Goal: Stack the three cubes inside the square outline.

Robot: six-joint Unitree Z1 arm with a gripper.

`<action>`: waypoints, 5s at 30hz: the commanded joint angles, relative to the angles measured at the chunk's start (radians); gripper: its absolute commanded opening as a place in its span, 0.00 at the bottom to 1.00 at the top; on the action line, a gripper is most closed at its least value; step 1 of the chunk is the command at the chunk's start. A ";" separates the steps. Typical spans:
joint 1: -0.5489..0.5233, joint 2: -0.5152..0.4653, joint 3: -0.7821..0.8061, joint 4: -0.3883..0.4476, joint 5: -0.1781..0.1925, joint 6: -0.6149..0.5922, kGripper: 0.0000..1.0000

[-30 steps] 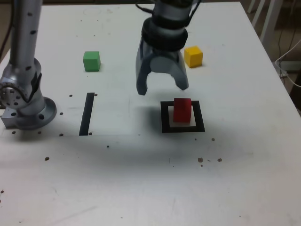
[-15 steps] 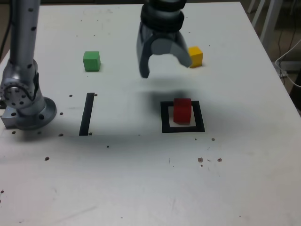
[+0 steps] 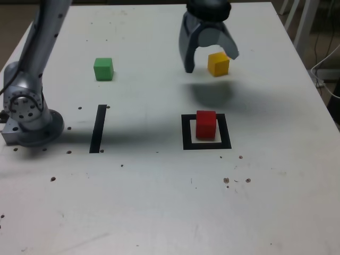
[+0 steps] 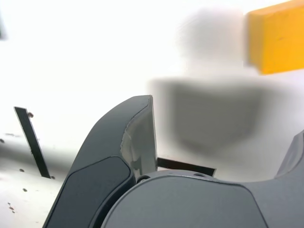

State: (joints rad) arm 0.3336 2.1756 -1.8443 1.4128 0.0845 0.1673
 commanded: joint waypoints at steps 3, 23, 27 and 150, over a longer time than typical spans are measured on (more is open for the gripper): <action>0.018 0.049 -0.061 0.021 -0.011 0.015 0.99; 0.129 0.259 -0.359 0.138 -0.064 0.105 0.93; 0.134 0.288 -0.404 0.168 -0.073 0.110 0.85; -0.356 -0.050 0.096 0.002 -0.161 -0.100 0.31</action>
State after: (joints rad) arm -0.0243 2.1204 -1.7490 1.4166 -0.0749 0.0657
